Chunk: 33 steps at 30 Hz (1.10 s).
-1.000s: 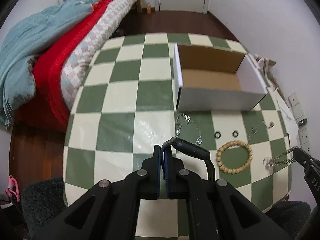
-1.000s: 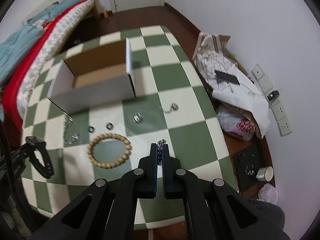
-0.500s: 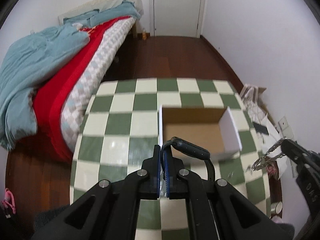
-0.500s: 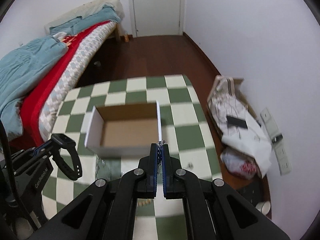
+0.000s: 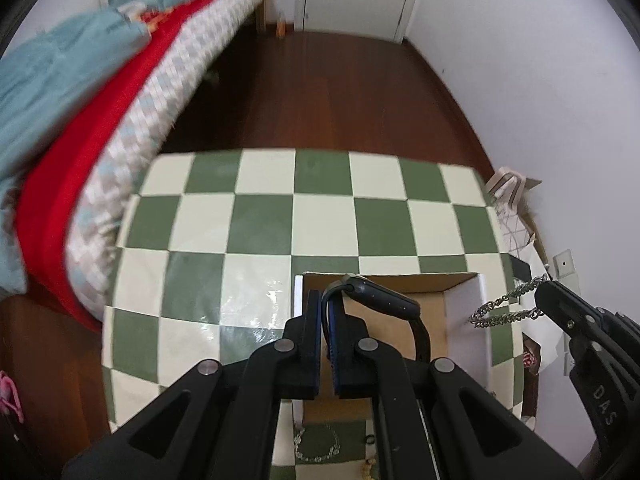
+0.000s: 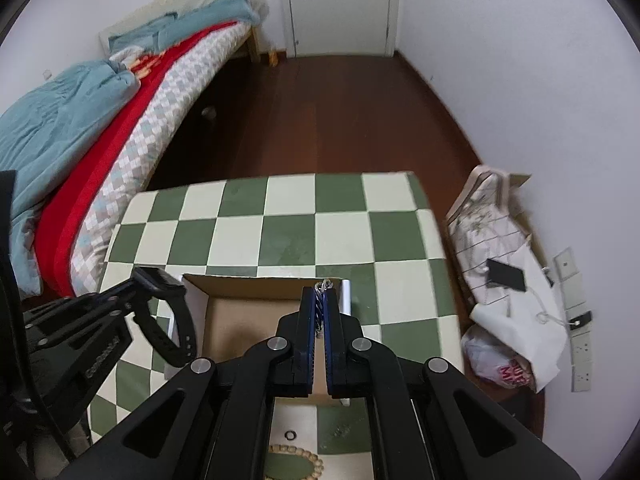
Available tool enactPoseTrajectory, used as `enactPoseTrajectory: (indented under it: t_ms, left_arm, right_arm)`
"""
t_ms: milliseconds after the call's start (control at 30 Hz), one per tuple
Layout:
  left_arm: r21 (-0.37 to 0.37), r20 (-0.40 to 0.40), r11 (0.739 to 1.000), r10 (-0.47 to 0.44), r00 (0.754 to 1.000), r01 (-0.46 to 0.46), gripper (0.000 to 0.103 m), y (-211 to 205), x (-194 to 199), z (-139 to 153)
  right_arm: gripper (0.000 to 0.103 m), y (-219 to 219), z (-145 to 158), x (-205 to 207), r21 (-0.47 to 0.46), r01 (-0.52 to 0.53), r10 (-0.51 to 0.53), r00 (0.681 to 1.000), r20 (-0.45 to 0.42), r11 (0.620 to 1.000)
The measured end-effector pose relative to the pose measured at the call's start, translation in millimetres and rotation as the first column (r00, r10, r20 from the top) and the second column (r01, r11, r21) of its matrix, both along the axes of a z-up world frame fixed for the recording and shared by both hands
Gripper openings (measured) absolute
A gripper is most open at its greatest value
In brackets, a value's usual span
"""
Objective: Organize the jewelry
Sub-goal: 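Carry the chain with the right tool into the white box while the left tool drops the band there, then withdraw both open tools from the box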
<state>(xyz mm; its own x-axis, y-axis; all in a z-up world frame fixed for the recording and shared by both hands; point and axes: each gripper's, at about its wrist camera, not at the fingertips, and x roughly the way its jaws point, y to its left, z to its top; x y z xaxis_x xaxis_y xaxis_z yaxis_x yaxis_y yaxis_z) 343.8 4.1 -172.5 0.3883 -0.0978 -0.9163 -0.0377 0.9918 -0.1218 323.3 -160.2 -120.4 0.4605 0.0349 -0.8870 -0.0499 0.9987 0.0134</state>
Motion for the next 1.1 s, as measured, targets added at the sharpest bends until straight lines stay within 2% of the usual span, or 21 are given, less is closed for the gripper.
enactPoseTrajectory:
  t_ms: [133,300,467,533,567,600,667,733,767,800,967,1100]
  left_arm:
    - [-0.026,-0.079,1.0,-0.006,0.997,0.004,0.001,1,16,-28]
    - [-0.025,-0.12,0.999,-0.025,0.992,0.022,0.003,-3,26,-46]
    - [-0.026,-0.138,1.0,-0.022,0.99,0.018,0.008,-5,33,-46]
    - [0.003,-0.136,1.0,-0.017,0.991,0.018,0.018,-6,35,-44]
    - [0.001,-0.133,1.0,-0.015,0.991,0.015,0.02,-6,35,-42]
    - [0.0,-0.131,1.0,-0.01,0.991,0.01,0.026,-5,34,-41]
    - [0.017,-0.117,1.0,-0.001,0.993,0.003,0.044,-4,32,-36]
    - [0.023,-0.095,1.0,0.013,0.995,-0.011,0.101,1,30,-32]
    - [-0.002,-0.091,1.0,0.013,0.996,-0.014,0.103,4,28,-30]
    - [0.006,-0.092,1.0,0.019,0.996,-0.018,0.103,5,26,-29]
    - [0.086,-0.032,0.996,0.033,0.999,-0.03,0.103,9,15,-19]
    - [0.14,0.006,0.989,0.034,0.999,-0.034,0.103,13,-1,-15]
  right_arm:
    - [0.004,-5,-28,25,0.045,0.0,0.004,0.997,-0.082,0.999]
    - [0.004,-10,-62,45,0.109,0.004,0.016,0.984,-0.177,0.994]
    - [0.005,-5,-83,51,0.128,-0.009,0.041,0.967,-0.252,0.992]
    - [0.007,-2,-88,50,0.109,-0.014,0.044,0.96,-0.277,0.994]
    - [0.02,-1,-88,48,0.103,-0.015,0.043,0.958,-0.283,0.995]
    - [0.049,1,-88,47,0.094,-0.016,0.042,0.958,-0.283,0.995]
    - [0.084,1,-85,43,0.088,-0.015,0.039,0.959,-0.279,0.996]
    - [0.084,-1,-80,39,0.059,-0.009,0.025,0.963,-0.267,0.998]
    - [0.084,-2,-79,37,0.051,-0.009,0.022,0.963,-0.268,0.999]
    - [0.087,-2,-78,35,0.038,-0.013,0.022,0.963,-0.269,0.999]
    - [0.096,-1,-78,22,-0.062,-0.033,0.015,0.963,-0.271,0.998]
    - [0.099,-1,-81,7,-0.063,-0.014,-0.003,0.965,-0.262,0.998]
